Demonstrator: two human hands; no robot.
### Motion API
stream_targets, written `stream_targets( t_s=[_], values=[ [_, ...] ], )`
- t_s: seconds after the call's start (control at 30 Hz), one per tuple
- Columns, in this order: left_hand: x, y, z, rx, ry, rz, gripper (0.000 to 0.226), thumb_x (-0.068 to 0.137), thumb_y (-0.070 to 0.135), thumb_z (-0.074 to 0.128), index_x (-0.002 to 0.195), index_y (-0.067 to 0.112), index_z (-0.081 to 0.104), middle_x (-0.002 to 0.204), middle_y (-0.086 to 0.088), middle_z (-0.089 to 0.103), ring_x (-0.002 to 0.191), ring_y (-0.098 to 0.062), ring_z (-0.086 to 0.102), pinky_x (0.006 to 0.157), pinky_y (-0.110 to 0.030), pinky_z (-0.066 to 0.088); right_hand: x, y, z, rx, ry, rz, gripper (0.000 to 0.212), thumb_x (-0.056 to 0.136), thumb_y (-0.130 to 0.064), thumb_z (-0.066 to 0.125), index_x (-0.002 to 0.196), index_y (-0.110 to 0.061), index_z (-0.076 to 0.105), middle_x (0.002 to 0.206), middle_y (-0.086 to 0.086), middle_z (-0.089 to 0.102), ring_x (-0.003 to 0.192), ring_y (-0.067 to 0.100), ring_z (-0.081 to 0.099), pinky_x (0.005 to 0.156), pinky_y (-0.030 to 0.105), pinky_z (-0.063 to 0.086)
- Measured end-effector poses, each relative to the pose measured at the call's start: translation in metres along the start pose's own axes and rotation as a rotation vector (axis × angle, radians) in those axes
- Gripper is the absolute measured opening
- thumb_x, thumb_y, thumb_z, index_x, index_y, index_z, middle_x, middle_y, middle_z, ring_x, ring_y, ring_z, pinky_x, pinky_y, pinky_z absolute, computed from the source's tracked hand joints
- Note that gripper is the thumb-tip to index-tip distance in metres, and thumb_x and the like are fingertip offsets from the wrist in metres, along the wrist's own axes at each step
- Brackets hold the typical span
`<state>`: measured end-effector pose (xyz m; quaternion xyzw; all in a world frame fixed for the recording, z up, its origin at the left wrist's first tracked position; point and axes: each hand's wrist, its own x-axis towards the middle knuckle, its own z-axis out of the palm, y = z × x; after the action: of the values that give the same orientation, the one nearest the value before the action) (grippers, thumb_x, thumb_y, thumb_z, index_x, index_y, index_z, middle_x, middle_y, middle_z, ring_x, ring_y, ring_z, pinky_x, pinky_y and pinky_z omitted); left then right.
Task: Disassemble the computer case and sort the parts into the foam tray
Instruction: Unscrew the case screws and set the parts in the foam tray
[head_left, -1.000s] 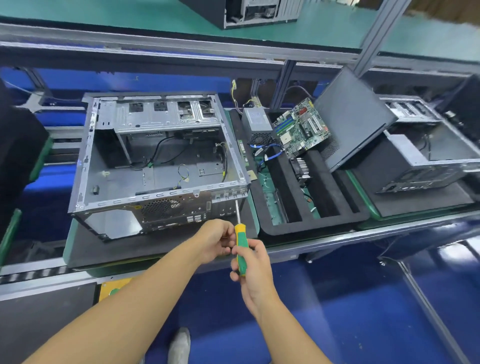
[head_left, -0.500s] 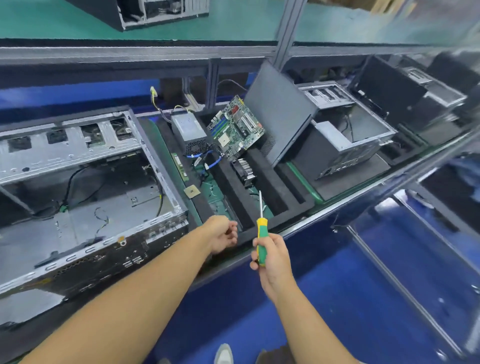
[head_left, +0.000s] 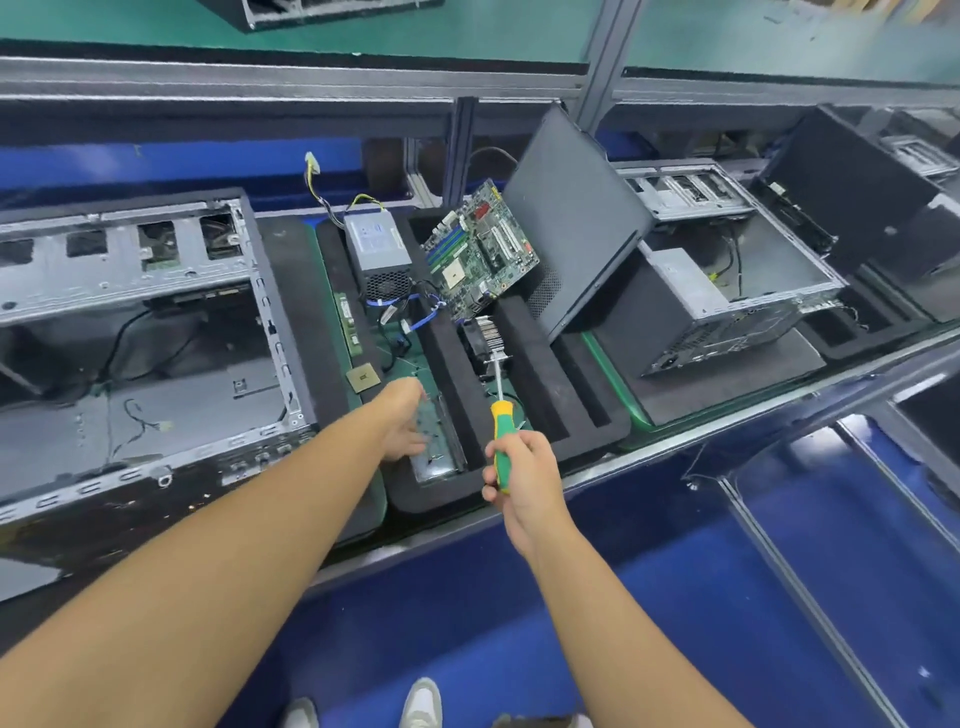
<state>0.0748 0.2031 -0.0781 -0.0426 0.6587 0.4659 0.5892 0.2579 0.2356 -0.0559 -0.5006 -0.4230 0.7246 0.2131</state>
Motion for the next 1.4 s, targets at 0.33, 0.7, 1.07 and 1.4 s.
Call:
stream_targets(
  t_s=[0.33,0.7,1.07,1.4],
  values=[
    [-0.158,0.008,-0.055,0.558,0.041,0.79,0.039,0.088,-0.009,0.043,0.112,0.012,0.065,0.091,0.002,0.075,0.079,-0.01,0.07,0.07,-0.021,0.054,-0.028,0.007,0.089,0.258,-0.222,-0.096,0.009,0.098,-0.026,0.057,0.091,-0.021,0.054,0.071,0.0,0.058,0.048,0.013,0.043,0.043,0.024,0.028],
    [-0.235,-0.051,-0.318,1.344,0.35,0.451,0.077,0.08,0.045,0.077,0.146,0.035,0.038,0.152,0.014,0.038,0.136,-0.012,0.041,0.111,-0.036,0.035,-0.12,0.061,0.191,0.248,-0.554,-0.073,0.018,0.102,-0.032,0.051,0.111,-0.017,0.054,0.084,0.006,0.066,0.056,0.018,0.055,0.048,0.028,0.043],
    [-0.194,-0.094,-0.333,1.308,0.592,0.746,0.051,0.088,0.052,0.067,0.134,0.033,0.058,0.129,0.005,0.065,0.118,-0.022,0.058,0.079,-0.032,0.043,-0.204,0.124,0.223,-0.225,-0.562,0.008,0.023,0.102,-0.039,0.044,0.108,-0.021,0.058,0.069,-0.003,0.056,0.048,0.011,0.042,0.041,0.023,0.029],
    [-0.196,-0.096,-0.336,1.277,0.548,0.817,0.049,0.091,0.051,0.064,0.135,0.031,0.06,0.128,0.004,0.067,0.117,-0.023,0.058,0.09,-0.037,0.05,-0.229,0.149,0.225,-0.386,-0.479,0.011,0.02,0.102,-0.036,0.045,0.101,-0.028,0.063,0.066,-0.004,0.054,0.045,0.012,0.039,0.04,0.02,0.026]
  ],
)
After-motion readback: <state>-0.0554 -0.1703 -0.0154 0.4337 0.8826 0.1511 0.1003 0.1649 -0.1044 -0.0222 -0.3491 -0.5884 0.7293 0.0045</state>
